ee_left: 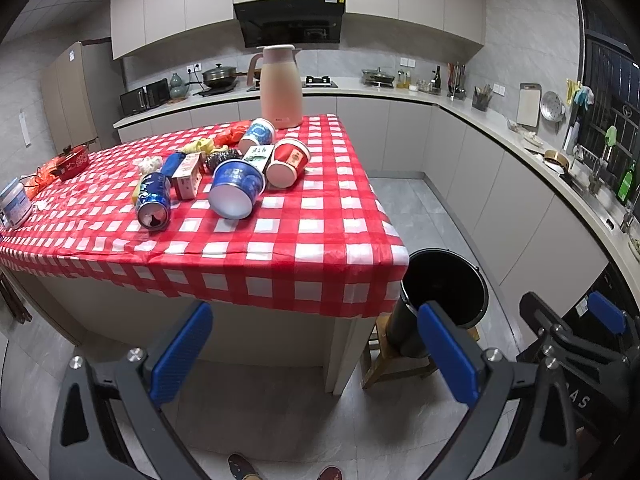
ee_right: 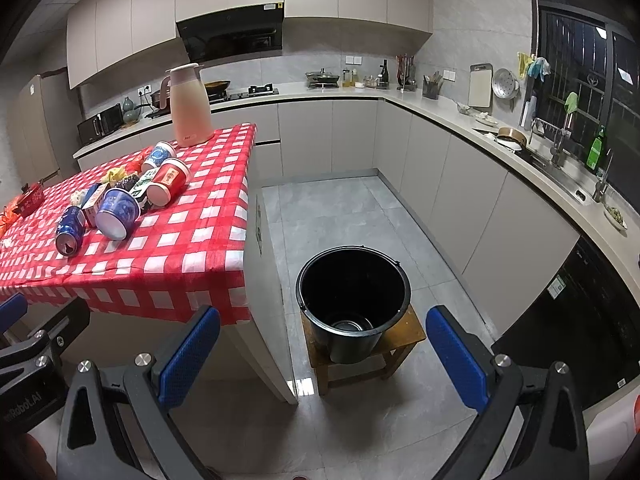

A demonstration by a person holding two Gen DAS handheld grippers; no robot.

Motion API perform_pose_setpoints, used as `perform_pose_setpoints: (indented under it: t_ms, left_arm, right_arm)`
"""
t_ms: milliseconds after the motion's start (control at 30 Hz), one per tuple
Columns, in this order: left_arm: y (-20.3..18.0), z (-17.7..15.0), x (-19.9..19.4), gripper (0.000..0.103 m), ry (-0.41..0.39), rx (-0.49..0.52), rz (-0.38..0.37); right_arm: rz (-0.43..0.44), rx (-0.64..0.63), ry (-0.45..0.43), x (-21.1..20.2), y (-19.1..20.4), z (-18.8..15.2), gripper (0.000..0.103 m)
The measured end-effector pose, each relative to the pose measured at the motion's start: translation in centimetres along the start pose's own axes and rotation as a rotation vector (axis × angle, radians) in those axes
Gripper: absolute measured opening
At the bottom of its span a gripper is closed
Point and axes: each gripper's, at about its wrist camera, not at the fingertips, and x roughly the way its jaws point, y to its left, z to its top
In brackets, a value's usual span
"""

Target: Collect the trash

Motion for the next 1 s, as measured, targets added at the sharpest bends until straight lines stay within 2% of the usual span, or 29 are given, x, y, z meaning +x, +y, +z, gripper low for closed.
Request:
perform_pose_setpoints:
  t_ms: [400, 1000]
  left_arm:
    - [0.4, -0.5, 0.3, 0.103, 0.005, -0.009, 0.006]
    - [1.6, 0.5, 0.7, 0.103, 0.007, -0.017, 0.041]
  right_arm:
    - [0.007, -0.005, -0.001, 0.2, 0.4, 0.1, 0.103]
    - [0.039, -0.023, 0.009, 1.4, 1.8, 1.0, 0.103]
